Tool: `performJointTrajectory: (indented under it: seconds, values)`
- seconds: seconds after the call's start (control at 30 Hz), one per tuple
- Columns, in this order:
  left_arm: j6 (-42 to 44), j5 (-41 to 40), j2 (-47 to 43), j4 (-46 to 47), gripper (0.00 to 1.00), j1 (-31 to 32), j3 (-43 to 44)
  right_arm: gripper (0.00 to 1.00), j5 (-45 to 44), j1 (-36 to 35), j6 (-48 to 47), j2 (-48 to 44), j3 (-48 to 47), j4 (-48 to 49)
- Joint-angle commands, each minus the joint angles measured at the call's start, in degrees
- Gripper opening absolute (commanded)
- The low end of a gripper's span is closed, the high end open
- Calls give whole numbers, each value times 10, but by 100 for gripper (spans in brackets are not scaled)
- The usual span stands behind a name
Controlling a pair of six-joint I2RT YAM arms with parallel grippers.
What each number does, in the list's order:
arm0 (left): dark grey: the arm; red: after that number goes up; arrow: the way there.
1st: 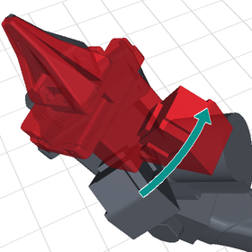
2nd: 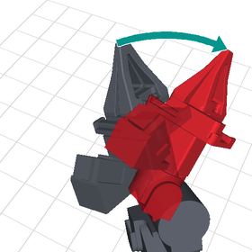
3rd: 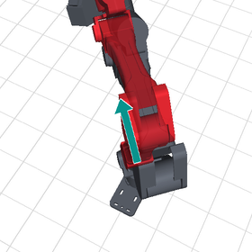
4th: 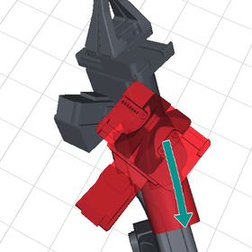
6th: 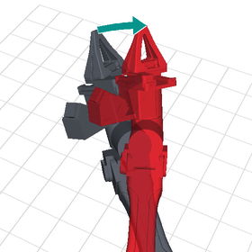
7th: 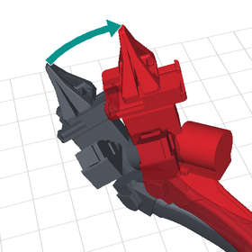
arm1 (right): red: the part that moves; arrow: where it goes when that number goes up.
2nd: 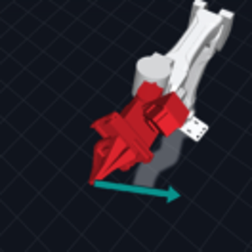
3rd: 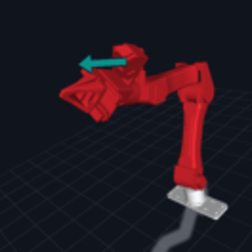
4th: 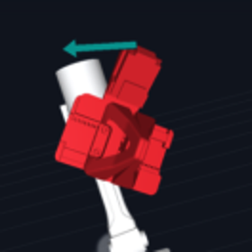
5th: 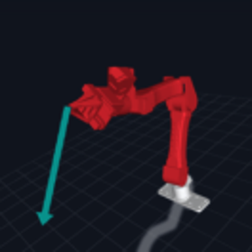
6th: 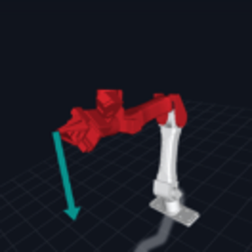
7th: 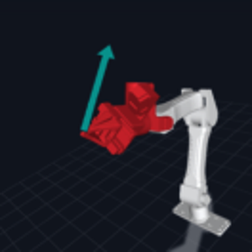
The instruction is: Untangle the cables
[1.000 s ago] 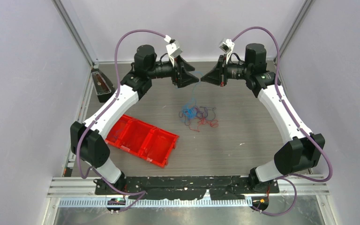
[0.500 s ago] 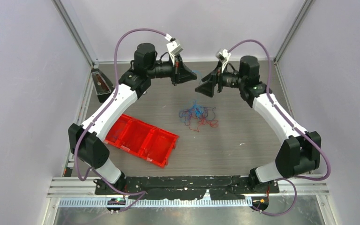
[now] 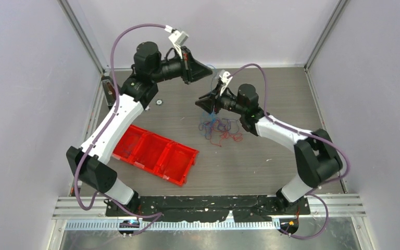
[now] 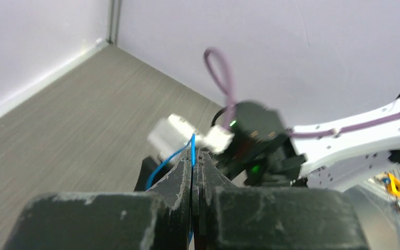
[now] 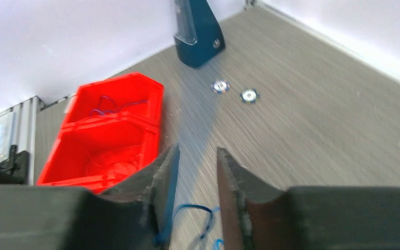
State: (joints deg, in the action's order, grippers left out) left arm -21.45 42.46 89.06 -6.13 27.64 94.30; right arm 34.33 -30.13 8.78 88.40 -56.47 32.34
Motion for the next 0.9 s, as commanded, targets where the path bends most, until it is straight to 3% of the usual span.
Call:
performJointTrajectory:
  seconds: [0.0, 0.23, 0.57, 0.87]
  values:
    - [-65, -15, -36, 51, 0, -32, 51, 29, -27, 9, 13, 68, -3, 62]
    - [-71, -19, -60, 77, 0, -60, 109, 17, -9, 11, -10, 146, -1, 9]
    - [-34, -54, -84, 52, 0, -118, 221, 22, 3, 36, -15, 177, -3, -70]
    - [-16, -105, -103, 20, 0, -164, 297, 19, -4, 42, -39, 184, -9, -119]
